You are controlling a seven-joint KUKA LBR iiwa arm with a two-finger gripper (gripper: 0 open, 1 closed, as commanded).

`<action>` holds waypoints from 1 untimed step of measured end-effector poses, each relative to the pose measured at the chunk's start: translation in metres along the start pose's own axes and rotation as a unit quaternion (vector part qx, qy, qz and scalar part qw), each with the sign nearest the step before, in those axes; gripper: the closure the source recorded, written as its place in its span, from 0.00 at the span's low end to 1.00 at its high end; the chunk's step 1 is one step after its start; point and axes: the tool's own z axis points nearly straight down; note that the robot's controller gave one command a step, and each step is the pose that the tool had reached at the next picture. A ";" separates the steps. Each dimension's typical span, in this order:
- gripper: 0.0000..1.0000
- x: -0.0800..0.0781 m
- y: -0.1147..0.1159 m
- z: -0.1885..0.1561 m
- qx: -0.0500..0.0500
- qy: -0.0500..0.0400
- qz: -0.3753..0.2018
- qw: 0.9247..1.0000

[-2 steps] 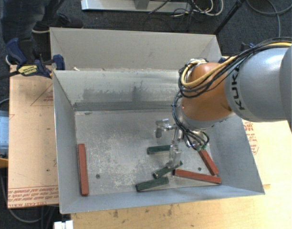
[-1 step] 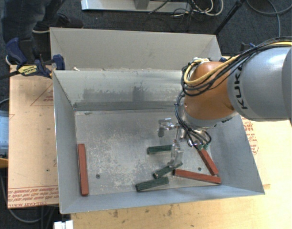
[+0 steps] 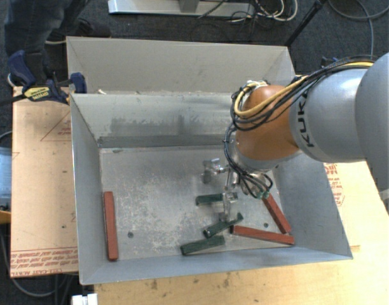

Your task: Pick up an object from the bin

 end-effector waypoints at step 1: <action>0.00 -0.001 0.000 -0.001 0.001 -0.001 0.001 1.000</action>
Offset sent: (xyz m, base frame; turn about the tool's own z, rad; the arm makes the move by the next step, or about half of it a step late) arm 0.0000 0.0000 0.0000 0.0000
